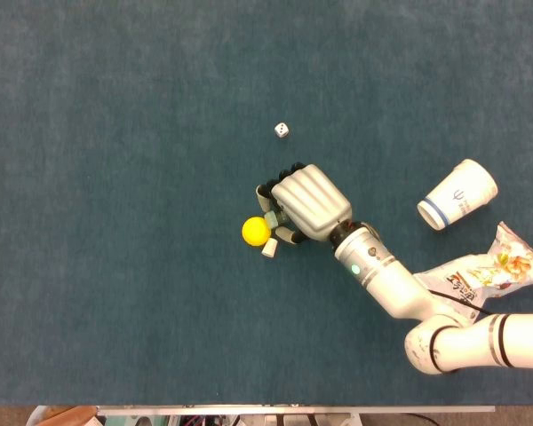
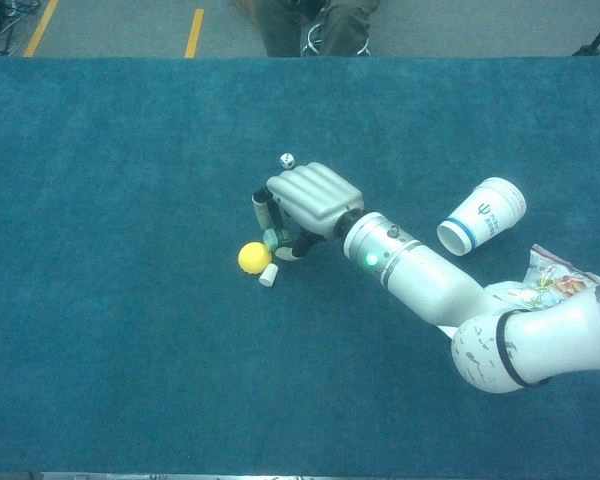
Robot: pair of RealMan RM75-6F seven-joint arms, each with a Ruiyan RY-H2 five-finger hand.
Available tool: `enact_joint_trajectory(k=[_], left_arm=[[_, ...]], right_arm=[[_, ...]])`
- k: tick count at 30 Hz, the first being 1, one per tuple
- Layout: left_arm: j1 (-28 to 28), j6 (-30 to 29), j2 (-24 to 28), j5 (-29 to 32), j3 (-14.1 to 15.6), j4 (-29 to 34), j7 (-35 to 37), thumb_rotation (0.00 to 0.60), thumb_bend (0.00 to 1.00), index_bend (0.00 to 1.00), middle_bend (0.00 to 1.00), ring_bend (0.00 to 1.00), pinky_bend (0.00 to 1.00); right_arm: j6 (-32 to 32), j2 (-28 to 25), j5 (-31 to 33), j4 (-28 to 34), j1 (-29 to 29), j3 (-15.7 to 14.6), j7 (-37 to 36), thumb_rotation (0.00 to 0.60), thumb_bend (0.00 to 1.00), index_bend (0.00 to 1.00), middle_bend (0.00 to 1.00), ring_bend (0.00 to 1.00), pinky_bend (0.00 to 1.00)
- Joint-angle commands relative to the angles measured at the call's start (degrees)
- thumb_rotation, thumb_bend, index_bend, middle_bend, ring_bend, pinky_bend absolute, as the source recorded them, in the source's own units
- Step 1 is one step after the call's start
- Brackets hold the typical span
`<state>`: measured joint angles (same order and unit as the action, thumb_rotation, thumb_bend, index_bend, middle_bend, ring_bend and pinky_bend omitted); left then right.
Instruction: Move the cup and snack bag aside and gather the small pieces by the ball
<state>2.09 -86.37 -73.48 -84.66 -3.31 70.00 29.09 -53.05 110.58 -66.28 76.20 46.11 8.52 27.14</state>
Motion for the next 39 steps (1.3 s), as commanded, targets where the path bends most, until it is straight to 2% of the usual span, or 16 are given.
enact_joint_trajectory(k=[1,4,7,13,18,26,33,39], left_arm=[[0.03,-0.03,0.02,-0.05,-0.02,0.11,-0.12,0.600,0.31,0.55,0.50,0.34,0.50],[0.01,-0.07,0.05,-0.08,-0.01,0.29,-0.39,0.600,0.31,0.55,0.50,0.34,0.50],[0.06,0.01,0.08,-0.10,-0.01,0.41,-0.63,0.600,0.31,0.55,0.50,0.34,0.50],[0.09,0.21,0.04,-0.07,0.05,0.47,-0.80,0.600,0.31,0.55,0.50,0.34,0.50],[0.19,0.35,-0.09,-0.10,0.05,0.38,-0.84,0.600,0.31,0.55,0.50,0.34,0.50],[0.24,0.60,-0.18,0.04,0.05,0.42,-0.94,0.600,0.31,0.55,0.50,0.34,0.50],[0.18,1.00,-0.54,0.29,0.12,-0.27,-0.23,0.600,0.31,0.55,0.50,0.34,0.50],[-0.20,0.94,-0.95,0.43,0.29,-1.36,0.96,0.600,0.31,0.55,0.50,0.34,0.50]], right_arm=[[-0.72,-0.47,-1.12,0.39,-0.39,-0.18,-0.97,0.600,0.01,0.51,0.53,0.43,0.40],[-1.39,-1.14,-2.43,0.93,-0.68,-0.29,-1.91,0.600,0.00,0.41,0.49,0.39,0.40],[-2.06,-1.75,-3.43,1.38,-1.10,-0.33,-3.00,0.600,0.00,0.36,0.44,0.35,0.40],[-4.29,-1.91,-4.16,-0.42,-1.28,1.24,-2.43,0.600,0.00,0.36,0.42,0.33,0.40],[-2.93,-1.29,-2.83,-4.27,0.67,3.78,-0.75,0.600,0.00,0.42,0.42,0.33,0.40],[3.39,1.18,-2.82,-15.12,8.00,6.67,2.44,0.600,0.01,0.44,0.44,0.33,0.40],[7.10,5.17,-4.81,-26.72,14.28,7.42,2.52,0.600,0.15,0.47,0.46,0.34,0.41],[8.31,9.43,-6.57,-36.37,18.42,7.74,0.16,0.600,0.20,0.49,0.48,0.36,0.42]])
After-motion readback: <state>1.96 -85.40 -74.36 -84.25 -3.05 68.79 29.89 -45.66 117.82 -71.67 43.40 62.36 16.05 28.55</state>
